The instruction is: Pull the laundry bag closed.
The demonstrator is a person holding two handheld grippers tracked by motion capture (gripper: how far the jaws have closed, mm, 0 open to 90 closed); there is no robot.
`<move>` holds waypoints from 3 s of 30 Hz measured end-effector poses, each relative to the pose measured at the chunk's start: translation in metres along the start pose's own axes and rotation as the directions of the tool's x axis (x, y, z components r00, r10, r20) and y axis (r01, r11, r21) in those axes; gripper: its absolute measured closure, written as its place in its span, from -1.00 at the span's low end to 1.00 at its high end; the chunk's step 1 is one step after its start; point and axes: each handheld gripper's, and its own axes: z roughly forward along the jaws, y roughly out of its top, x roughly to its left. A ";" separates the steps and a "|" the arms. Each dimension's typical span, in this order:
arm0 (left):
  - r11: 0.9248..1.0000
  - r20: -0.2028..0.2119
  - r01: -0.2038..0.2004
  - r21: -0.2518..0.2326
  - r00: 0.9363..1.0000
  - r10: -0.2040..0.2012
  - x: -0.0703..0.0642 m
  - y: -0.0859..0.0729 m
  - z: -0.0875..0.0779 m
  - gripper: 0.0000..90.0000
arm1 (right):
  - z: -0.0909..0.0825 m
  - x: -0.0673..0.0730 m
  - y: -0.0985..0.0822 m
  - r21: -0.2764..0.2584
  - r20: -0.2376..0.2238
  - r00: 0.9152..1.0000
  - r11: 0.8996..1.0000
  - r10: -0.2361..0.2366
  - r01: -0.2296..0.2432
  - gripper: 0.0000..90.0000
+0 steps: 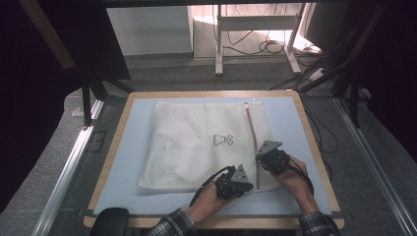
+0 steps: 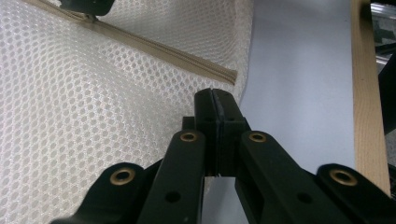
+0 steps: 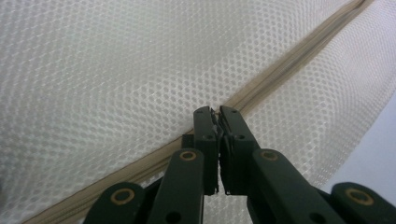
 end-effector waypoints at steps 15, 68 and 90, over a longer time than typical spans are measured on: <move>1.000 0.001 0.008 -0.001 1.000 -0.008 0.000 0.000 0.000 1.00 | 0.008 -0.010 0.006 0.009 0.016 1.000 1.000 0.005 -0.005 0.90; 0.999 0.002 0.033 -0.012 0.999 -0.033 0.000 0.000 0.001 1.00 | 0.042 -0.046 0.029 0.023 0.101 0.994 0.999 -0.042 0.040 0.90; 0.999 -0.007 0.033 -0.014 0.999 -0.033 -0.002 0.000 0.001 1.00 | 0.060 -0.069 0.042 0.032 0.130 0.990 0.999 -0.046 0.042 0.90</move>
